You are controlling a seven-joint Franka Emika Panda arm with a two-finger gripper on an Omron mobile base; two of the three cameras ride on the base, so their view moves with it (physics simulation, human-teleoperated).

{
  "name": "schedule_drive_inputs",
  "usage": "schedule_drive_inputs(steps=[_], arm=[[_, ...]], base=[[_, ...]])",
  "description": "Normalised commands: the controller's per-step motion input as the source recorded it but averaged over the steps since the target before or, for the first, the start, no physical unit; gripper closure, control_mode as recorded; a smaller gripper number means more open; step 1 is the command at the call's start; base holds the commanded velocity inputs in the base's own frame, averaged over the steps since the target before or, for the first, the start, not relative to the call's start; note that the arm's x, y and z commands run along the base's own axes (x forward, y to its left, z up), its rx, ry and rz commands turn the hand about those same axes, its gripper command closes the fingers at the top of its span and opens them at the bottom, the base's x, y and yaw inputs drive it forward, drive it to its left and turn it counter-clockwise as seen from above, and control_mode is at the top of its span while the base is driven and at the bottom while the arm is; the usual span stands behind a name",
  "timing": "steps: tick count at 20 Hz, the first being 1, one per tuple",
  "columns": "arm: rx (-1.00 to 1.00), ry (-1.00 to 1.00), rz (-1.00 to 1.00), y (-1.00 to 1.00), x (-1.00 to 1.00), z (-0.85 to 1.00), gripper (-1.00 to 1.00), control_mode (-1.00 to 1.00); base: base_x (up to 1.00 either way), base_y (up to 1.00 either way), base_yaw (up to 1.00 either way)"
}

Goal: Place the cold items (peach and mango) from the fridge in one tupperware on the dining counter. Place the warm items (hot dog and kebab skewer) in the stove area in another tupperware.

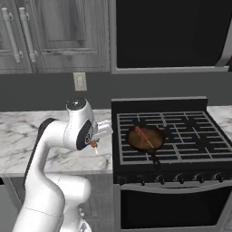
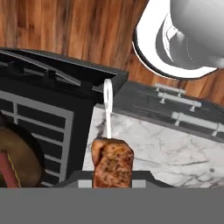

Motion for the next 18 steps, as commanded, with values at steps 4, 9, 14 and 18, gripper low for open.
schedule_drive_inputs(steps=[4, 9, 14, 18], arm=[[-0.38, -0.06, 0.34, 0.31, -1.00, 0.53, 1.00, -1.00], [-0.24, -0.03, 0.65, 0.26, -0.69, 0.17, 1.00, -1.00], [0.04, -0.17, 0.28, -0.29, -0.38, -0.02, 1.00, -1.00], [0.10, -0.10, 0.03, -0.45, 0.00, -0.12, 1.00, -1.00]], base=[[0.00, 0.00, 0.00], [0.00, 0.00, 0.00], [0.00, 0.00, 0.00], [0.00, 0.00, 0.00]])
